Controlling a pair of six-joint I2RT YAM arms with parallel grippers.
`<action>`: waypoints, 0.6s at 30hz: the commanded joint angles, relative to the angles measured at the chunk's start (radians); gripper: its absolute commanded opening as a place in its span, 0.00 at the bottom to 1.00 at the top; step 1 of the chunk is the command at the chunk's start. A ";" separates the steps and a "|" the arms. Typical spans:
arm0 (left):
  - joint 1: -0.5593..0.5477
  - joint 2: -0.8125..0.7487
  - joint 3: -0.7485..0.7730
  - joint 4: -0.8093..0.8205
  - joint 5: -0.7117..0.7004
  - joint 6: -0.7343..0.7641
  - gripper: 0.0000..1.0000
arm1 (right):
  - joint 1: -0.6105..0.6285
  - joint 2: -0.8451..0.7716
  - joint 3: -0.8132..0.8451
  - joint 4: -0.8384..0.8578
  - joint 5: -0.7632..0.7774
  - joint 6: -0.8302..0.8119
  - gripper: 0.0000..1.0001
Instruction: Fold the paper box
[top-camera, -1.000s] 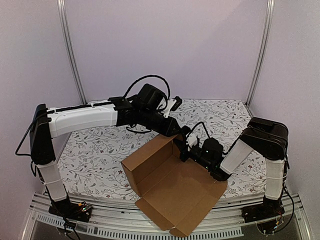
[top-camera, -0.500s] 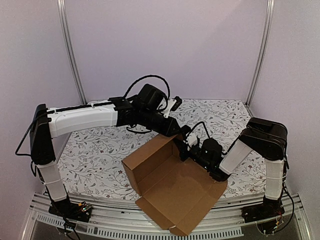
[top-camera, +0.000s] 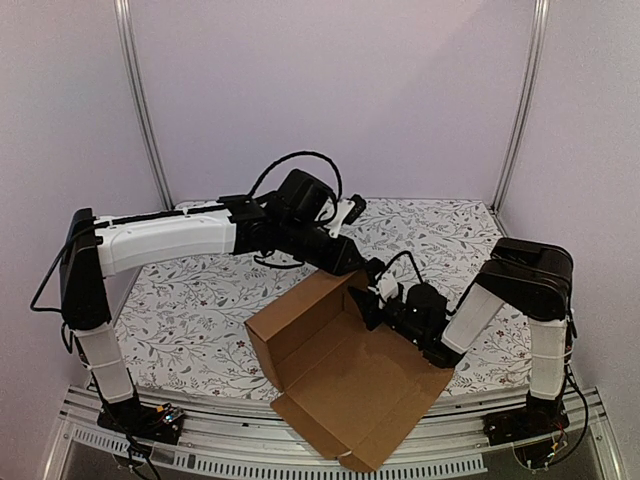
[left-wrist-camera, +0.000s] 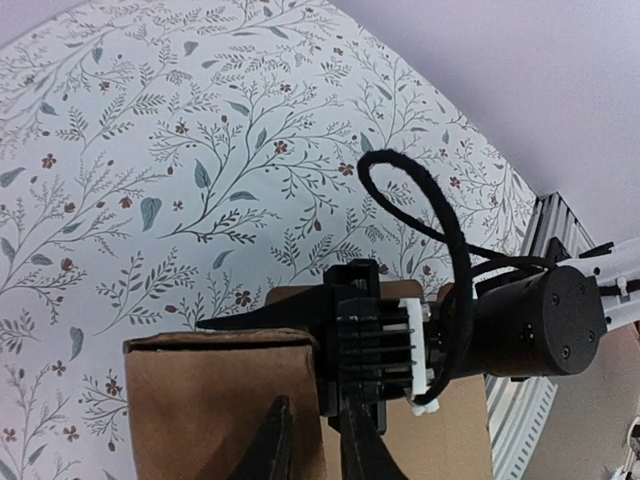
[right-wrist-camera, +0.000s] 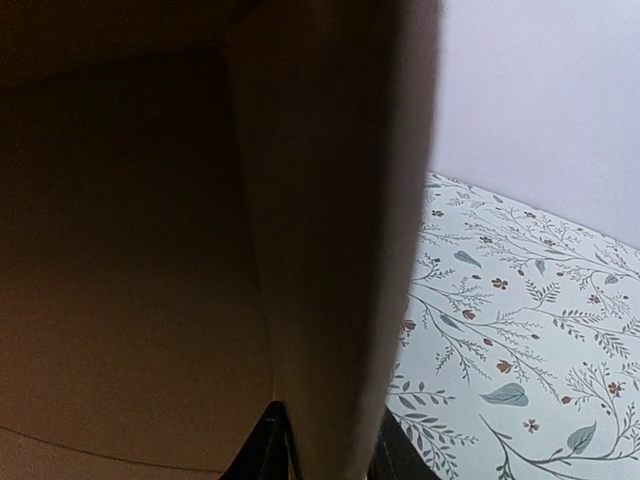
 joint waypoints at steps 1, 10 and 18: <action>-0.025 0.002 -0.016 -0.030 0.011 0.002 0.17 | 0.018 0.039 -0.027 0.051 0.020 0.038 0.26; -0.039 0.023 -0.028 -0.018 0.022 -0.011 0.16 | 0.039 0.043 -0.053 0.051 0.048 0.062 0.24; -0.069 0.035 -0.065 0.006 0.015 -0.030 0.11 | 0.042 0.039 -0.072 0.051 0.064 0.081 0.23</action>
